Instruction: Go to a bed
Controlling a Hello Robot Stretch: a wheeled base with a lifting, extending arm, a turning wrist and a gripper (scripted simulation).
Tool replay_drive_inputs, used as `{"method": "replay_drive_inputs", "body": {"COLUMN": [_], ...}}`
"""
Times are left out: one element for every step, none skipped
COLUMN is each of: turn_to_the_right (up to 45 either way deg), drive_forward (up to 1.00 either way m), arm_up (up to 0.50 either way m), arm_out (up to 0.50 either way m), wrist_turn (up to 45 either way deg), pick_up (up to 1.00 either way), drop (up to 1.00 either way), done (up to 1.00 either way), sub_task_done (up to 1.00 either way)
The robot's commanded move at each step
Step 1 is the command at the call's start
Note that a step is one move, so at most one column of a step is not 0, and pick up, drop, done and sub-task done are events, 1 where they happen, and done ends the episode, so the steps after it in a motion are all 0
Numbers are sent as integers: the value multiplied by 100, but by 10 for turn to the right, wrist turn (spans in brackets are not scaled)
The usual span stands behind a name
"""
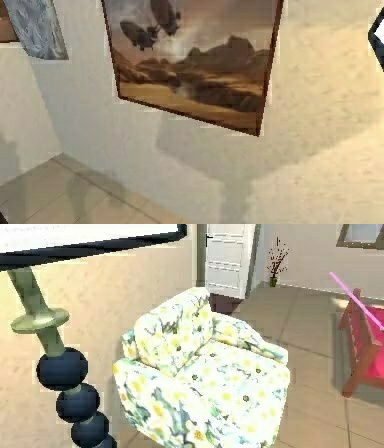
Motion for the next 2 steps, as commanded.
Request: {"method": "replay_drive_inputs", "body": {"turn_to_the_right": [-450, -450], "drive_forward": [0, 0], "arm_up": [0, 0], "arm_out": [0, 0], "wrist_turn": [0, 0], "pick_up": [0, 0], "drop": [0, 0], "done": [0, 0], "sub_task_done": [0, 0]}}
